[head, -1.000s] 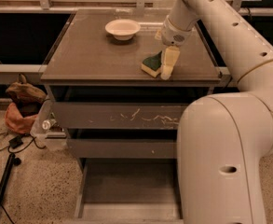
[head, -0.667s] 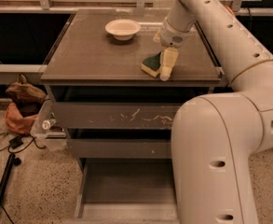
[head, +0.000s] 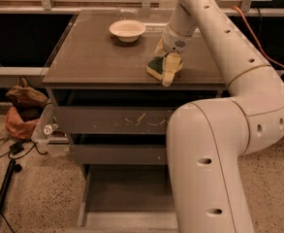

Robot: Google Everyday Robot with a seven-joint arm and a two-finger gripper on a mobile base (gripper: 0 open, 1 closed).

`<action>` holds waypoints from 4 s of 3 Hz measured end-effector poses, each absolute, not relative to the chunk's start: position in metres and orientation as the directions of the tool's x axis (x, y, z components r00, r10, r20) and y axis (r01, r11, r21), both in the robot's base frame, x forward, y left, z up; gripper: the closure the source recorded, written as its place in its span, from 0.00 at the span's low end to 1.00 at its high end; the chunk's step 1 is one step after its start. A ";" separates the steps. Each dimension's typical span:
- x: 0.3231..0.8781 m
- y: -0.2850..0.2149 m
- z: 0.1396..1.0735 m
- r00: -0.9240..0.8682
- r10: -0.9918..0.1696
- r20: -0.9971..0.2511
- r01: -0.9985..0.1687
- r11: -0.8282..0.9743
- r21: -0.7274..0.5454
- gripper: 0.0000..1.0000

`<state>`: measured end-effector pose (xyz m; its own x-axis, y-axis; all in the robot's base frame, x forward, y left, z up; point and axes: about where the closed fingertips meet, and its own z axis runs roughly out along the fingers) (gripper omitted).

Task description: Place sponge into bottom drawer

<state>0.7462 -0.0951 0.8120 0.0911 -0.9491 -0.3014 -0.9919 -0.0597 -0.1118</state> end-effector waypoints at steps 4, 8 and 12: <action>0.743 -0.095 0.822 0.091 -0.949 -0.302 -0.992 -0.060 -0.110 1.00; 0.673 -0.161 0.935 -0.139 -0.860 -0.491 -0.898 0.319 -0.303 1.00; 0.595 -0.174 0.902 -0.116 -0.808 -0.577 -0.871 0.362 -0.333 1.00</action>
Offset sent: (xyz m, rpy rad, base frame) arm 0.0001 0.0001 -0.0007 0.0004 0.0018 0.0006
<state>0.5947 -0.1741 0.9020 -0.1158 -0.8083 -0.5772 -0.8707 0.3623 -0.3326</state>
